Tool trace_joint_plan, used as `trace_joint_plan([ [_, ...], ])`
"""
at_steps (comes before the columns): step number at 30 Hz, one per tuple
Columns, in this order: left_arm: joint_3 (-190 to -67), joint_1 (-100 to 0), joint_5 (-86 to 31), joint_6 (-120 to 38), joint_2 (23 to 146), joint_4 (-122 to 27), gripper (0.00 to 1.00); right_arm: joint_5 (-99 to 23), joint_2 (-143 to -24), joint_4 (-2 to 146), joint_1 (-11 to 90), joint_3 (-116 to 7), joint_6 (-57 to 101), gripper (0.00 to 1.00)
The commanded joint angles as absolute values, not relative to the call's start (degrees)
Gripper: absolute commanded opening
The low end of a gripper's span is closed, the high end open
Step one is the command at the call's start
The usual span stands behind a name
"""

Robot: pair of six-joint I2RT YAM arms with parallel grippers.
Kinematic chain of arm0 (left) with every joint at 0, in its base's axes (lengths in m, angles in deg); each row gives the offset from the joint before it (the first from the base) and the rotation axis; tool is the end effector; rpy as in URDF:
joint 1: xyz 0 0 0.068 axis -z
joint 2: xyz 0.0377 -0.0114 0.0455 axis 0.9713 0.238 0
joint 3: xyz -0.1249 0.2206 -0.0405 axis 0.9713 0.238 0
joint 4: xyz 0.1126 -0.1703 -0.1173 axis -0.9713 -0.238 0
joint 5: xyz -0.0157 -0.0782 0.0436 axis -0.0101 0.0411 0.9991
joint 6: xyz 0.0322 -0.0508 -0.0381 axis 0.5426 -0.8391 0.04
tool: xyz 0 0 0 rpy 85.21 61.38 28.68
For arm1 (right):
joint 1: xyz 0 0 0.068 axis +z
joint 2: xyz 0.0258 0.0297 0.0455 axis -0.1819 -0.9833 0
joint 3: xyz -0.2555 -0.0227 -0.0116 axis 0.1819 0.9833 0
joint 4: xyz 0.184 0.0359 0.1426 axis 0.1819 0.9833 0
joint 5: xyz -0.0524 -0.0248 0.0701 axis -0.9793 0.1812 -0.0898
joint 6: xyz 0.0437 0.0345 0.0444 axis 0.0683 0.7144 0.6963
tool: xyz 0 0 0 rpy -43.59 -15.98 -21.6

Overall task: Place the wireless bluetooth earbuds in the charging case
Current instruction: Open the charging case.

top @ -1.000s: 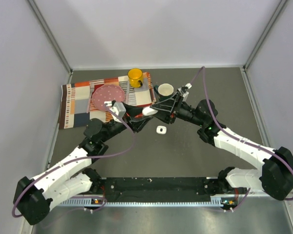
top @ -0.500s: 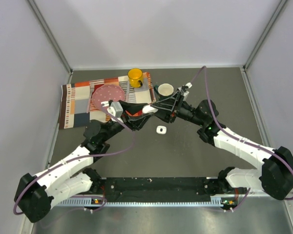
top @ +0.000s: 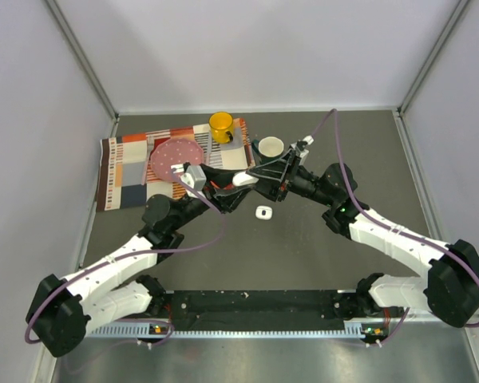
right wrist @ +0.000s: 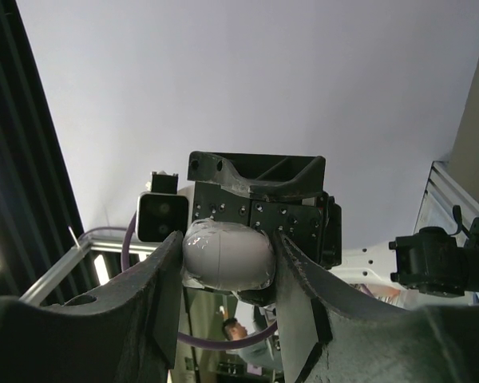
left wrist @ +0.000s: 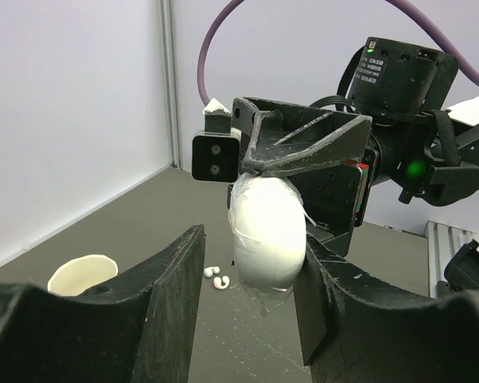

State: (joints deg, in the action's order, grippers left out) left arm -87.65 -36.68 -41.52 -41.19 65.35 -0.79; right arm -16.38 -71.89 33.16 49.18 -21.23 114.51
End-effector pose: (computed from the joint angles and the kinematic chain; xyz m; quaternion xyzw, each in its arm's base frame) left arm 0.1562 -0.1578 0.3348 0.2862 0.4802 -0.4522 0.6950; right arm 0.1973 0.1947 0.3249 0.1398 0.6282 0.7559 0.1198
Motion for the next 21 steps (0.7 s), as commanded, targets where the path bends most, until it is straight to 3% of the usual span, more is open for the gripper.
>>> trace_joint_plan([
  [1, -89.0, -36.3, -40.7, -41.2, 65.7, 3.4, 0.51, -15.6, -71.9, 28.6, 49.0, -20.9, 114.9, 0.1],
  [14, -89.7, -35.8, -40.6, -41.1, 66.4, 3.5, 0.45, -16.1, -72.1, 28.9, 48.9, -20.4, 114.8, 0.1],
  [18, -89.8, -35.7, -40.8, -41.1, 66.6, 3.3, 0.34, -16.1, -72.1, 28.4, 49.0, -20.5, 114.8, 0.1],
  [21, -89.8, -35.6, -40.8, -41.1, 66.7, 3.0, 0.38, -16.5, -72.0, 27.4, 49.0, -20.2, 115.3, 0.1],
])
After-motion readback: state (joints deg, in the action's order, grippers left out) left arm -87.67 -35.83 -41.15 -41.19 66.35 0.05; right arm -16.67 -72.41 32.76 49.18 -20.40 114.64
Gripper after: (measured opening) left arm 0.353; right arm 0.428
